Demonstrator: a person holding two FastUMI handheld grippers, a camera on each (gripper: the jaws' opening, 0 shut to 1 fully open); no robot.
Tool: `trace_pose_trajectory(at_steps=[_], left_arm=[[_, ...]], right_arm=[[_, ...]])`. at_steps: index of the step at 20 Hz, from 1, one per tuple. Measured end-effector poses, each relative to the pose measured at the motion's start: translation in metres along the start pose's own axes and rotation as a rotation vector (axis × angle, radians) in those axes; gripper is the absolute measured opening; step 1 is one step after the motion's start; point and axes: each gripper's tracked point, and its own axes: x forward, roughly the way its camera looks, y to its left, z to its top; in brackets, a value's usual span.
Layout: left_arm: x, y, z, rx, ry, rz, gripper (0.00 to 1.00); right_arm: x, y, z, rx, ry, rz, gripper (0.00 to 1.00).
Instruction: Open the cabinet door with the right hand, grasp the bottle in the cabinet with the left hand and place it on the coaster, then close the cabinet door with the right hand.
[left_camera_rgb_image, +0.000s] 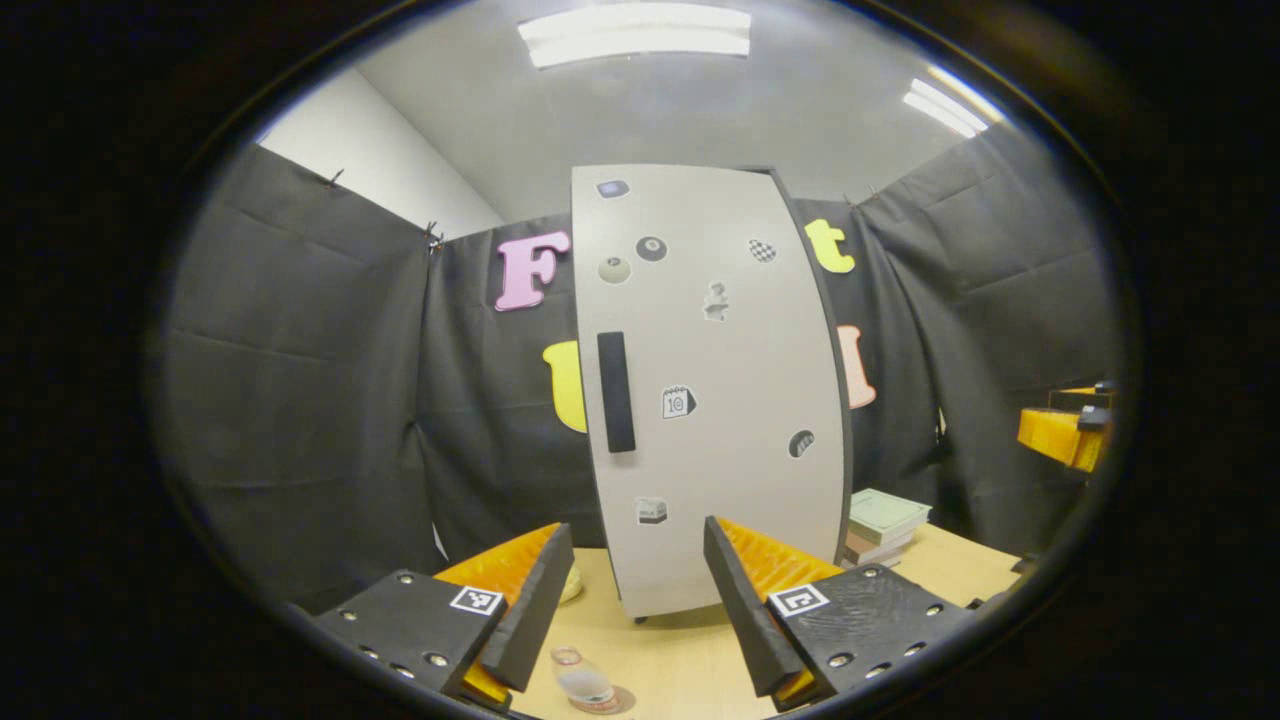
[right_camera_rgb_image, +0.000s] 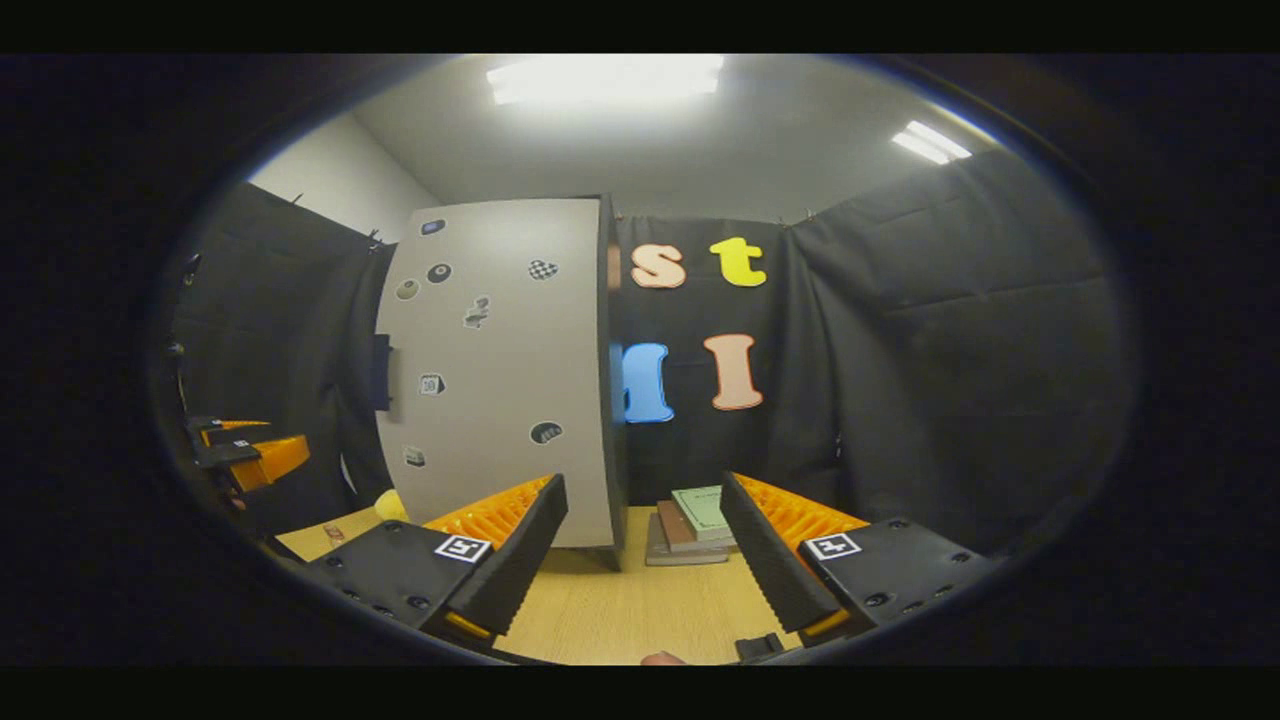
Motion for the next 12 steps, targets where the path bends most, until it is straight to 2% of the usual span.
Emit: trace_pose_trajectory(at_steps=[4,8,12], left_arm=[[-0.012,0.004,-0.007,-0.016,-0.001,-0.006,0.81],[-0.011,0.015,-0.009,-0.032,-0.004,-0.004,0.78],[-0.012,0.026,-0.009,-0.022,-0.012,0.004,0.78]], right_arm=[[-0.008,-0.004,0.002,0.005,-0.027,-0.029,0.98],[-0.011,0.003,0.016,0.009,-0.074,-0.044,0.98],[-0.008,0.018,0.013,-0.007,-0.071,-0.03,0.98]])
